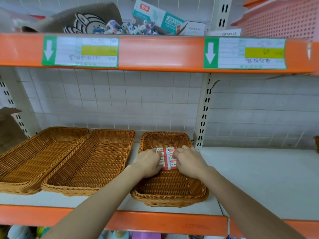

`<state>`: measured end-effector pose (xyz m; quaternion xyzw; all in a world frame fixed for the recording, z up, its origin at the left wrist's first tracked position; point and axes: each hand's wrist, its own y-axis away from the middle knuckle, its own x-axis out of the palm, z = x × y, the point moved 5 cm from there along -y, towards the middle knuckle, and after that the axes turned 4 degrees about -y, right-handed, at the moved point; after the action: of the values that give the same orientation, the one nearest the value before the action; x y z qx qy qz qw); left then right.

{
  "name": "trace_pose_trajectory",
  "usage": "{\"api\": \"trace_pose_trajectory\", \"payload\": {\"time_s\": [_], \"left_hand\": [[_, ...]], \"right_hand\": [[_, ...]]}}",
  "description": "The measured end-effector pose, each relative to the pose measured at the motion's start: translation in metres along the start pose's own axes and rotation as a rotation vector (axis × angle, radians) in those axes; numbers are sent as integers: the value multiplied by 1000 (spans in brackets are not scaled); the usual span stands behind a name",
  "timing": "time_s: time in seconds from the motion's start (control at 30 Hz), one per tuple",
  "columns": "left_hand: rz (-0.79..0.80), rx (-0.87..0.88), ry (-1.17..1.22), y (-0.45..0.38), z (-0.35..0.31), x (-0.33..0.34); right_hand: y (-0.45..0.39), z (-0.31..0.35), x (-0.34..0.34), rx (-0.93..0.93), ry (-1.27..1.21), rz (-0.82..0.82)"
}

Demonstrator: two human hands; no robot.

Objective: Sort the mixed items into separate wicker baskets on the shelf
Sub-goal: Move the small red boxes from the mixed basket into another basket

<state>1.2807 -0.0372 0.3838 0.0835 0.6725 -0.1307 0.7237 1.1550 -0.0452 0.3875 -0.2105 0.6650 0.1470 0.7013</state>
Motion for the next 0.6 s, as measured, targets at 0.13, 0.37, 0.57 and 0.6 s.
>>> {"api": "trace_pose_trajectory", "payload": {"time_s": [0.13,0.37,0.57,0.6], "left_hand": [[-28,-21,74,4,-10,-8],[132,-65,98,-4,-42,-5],[149,-143,45,-5,-100,-21],[152,-157,27,-6,-112,-22]], "right_hand": [[9,-11,-1,52,-36,29],[32,-44,-3,118,-182,197],[70,-91,-7,89,-131,255],[77,-100,-7,84,-108,257]]}}
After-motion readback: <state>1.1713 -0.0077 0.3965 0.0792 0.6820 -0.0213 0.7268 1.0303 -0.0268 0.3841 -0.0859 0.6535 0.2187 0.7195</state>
